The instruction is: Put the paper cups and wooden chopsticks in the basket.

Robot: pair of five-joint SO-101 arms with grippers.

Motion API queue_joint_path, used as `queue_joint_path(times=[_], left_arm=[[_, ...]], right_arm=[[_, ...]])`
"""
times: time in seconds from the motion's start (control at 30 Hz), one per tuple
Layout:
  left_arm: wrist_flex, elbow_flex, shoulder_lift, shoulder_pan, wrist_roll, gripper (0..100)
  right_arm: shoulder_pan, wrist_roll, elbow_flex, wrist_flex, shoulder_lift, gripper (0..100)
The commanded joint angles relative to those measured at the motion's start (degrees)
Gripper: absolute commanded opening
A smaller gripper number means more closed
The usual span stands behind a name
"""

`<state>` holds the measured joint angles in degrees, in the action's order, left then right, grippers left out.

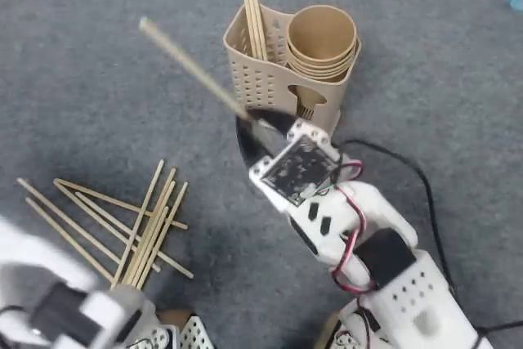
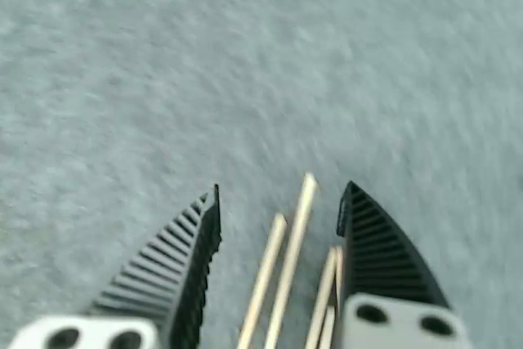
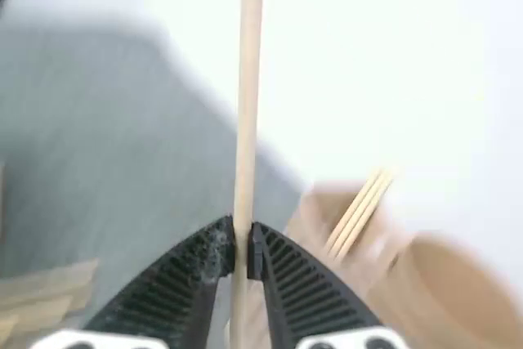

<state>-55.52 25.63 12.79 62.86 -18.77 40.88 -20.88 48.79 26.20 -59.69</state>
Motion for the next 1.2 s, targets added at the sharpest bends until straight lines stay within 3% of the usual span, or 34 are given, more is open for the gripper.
queue_joint_path(times=[0.0,0.13,0.3,0.47,0.77,1.17], left_arm=[[7.12,13.49,10.99,-4.84,1.41,23],[10.90,22.73,17.58,-8.44,1.49,23],[14.15,31.34,23.65,-12.48,1.76,23],[20.48,39.96,28.57,-15.82,1.85,23],[22.15,44.70,34.55,-18.11,1.93,23],[22.24,44.88,34.81,-18.11,4.13,23]], right_arm=[[-2.59,0.53,-1.85,-10.68,6.90,0.8],[-3.91,2.20,-5.71,-18.42,17.98,0.8],[-7.52,13.63,-15.74,-29.32,33.01,0.8],[-11.82,21.19,-30.86,-30.99,47.16,0.8],[-13.14,24.79,-41.41,-31.52,64.48,0.8],[-12.97,26.64,-40.00,-30.99,70.02,2.7]])
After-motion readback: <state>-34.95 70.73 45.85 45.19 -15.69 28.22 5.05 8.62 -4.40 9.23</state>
